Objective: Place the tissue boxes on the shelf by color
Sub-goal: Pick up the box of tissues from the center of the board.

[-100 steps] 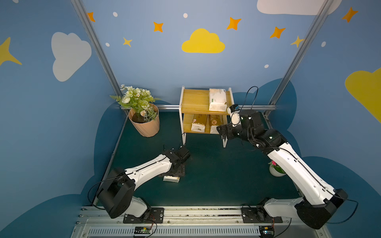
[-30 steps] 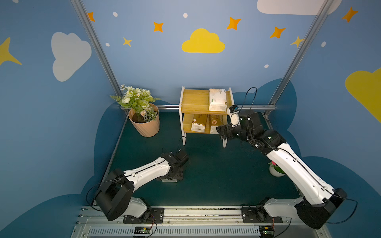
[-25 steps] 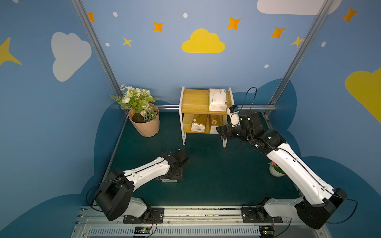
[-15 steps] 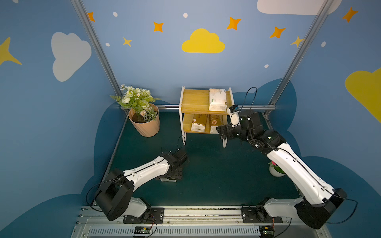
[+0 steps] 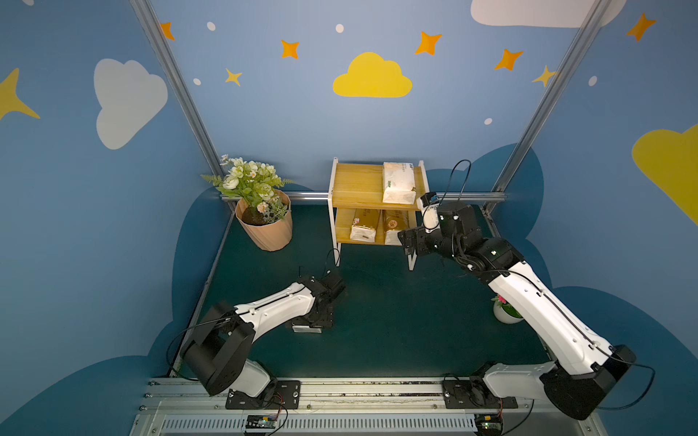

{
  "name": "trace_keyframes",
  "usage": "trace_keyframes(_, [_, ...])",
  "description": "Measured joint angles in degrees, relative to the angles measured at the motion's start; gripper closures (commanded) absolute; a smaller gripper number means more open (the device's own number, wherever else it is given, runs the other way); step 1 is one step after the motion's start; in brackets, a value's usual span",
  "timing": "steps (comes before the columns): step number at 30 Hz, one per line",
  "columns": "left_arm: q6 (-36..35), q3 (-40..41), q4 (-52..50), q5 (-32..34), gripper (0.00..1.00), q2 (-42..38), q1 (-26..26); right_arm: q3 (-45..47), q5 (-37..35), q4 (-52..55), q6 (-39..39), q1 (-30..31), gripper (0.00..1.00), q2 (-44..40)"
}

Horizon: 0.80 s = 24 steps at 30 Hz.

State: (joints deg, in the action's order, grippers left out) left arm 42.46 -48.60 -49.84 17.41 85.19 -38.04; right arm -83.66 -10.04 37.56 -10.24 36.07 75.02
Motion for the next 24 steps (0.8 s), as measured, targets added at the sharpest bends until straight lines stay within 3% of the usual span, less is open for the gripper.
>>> trace_keyframes(8, [0.1,3.2,5.3,-1.4,0.04,-0.5,1.1,0.0,-0.5,0.4,-0.1,0.0,0.02,0.0])
trace_keyframes(9, [0.2,3.3,5.5,-1.4,0.08,-0.5,1.1,0.0,-0.5,0.4,0.0,0.0,0.02,0.0])
trace_keyframes(13, [0.3,3.3,5.7,-1.5,0.38,-1.1,1.2,0.0,-0.6,0.4,-0.3,-0.1,0.02,0.0])
trace_keyframes(14, [0.3,3.3,5.7,-1.4,0.40,-1.4,1.2,0.0,-0.7,0.4,-0.5,-0.2,0.02,0.0])
trace_keyframes(24, [-0.1,1.3,1.0,-0.5,0.41,-2.2,0.7,0.0,-0.7,0.4,-1.6,-0.3,0.02,0.0])
